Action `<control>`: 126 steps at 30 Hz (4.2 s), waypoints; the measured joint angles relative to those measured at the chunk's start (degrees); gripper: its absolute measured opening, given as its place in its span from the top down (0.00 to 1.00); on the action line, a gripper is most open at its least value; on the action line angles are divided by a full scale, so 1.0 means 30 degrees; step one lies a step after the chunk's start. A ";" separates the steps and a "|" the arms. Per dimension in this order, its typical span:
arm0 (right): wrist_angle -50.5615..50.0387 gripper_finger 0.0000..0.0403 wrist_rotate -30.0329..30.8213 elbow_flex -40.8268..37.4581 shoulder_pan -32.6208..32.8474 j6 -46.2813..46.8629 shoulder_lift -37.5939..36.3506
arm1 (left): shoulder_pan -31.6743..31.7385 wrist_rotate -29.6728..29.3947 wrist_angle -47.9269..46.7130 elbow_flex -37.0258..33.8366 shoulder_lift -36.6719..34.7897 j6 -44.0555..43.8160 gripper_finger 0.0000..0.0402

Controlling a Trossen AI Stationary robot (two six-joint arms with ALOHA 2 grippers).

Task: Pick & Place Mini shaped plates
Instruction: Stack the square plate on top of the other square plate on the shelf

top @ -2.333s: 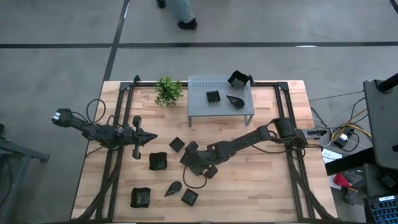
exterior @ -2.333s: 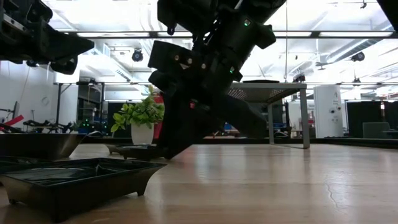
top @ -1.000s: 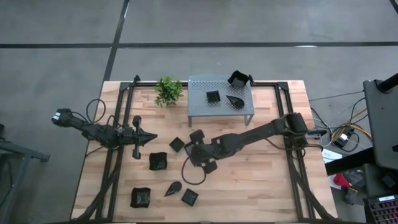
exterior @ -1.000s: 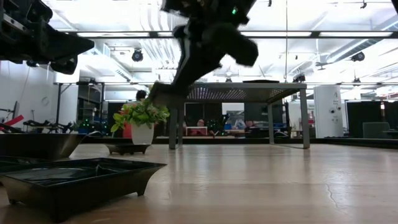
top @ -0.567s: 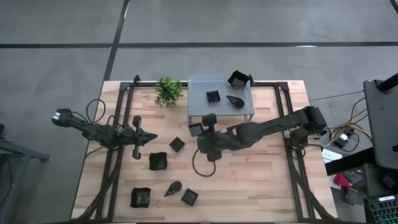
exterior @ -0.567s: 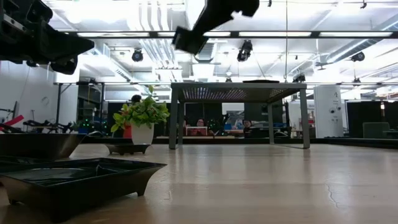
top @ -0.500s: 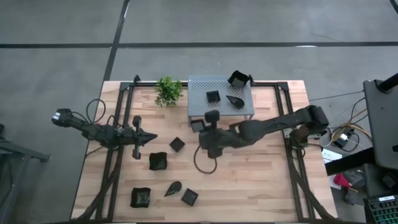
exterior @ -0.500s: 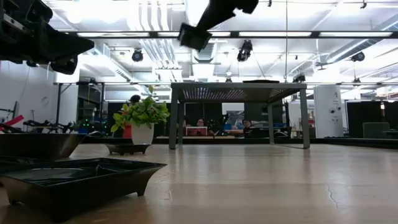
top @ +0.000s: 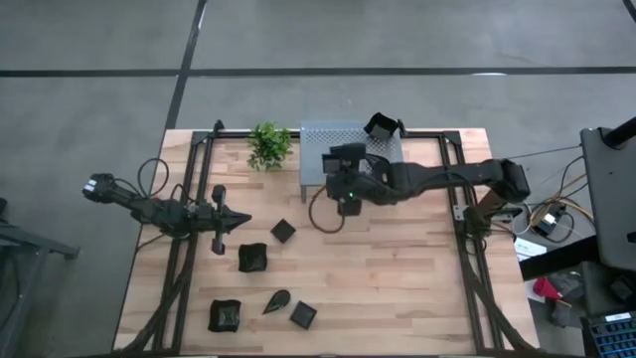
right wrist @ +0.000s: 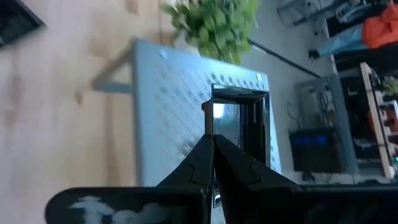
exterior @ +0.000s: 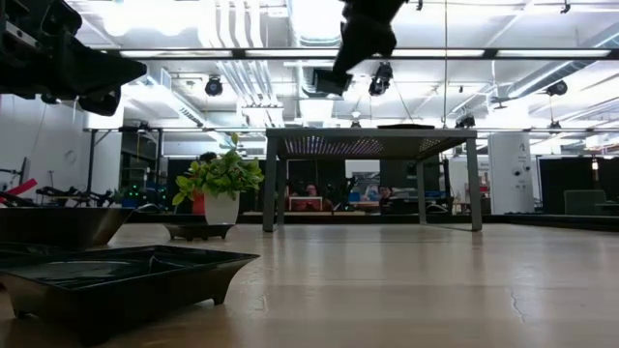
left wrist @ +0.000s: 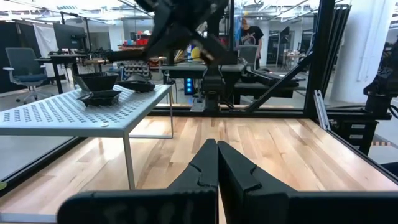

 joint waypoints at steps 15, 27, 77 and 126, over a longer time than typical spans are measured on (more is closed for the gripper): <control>0.1014 0.98 -0.2140 -0.1295 -0.2776 -0.2521 0.0036 | -0.0006 0.0000 -0.0020 0.0000 0.0000 0.0000 1.00; 0.1838 0.98 -0.2032 -0.2103 -0.3374 -0.3079 0.0036 | 0.0000 0.0000 0.0012 0.0000 0.0000 0.0002 1.00; 0.2848 0.89 -0.1025 -0.3058 -0.3833 -0.3921 0.0590 | 0.0001 0.0000 -0.0002 0.0000 0.0000 0.0004 1.00; 0.6445 0.98 -0.0206 -0.3080 -0.6184 -0.6482 0.0561 | -0.0001 0.0000 -0.0007 0.0000 0.0000 0.0002 1.00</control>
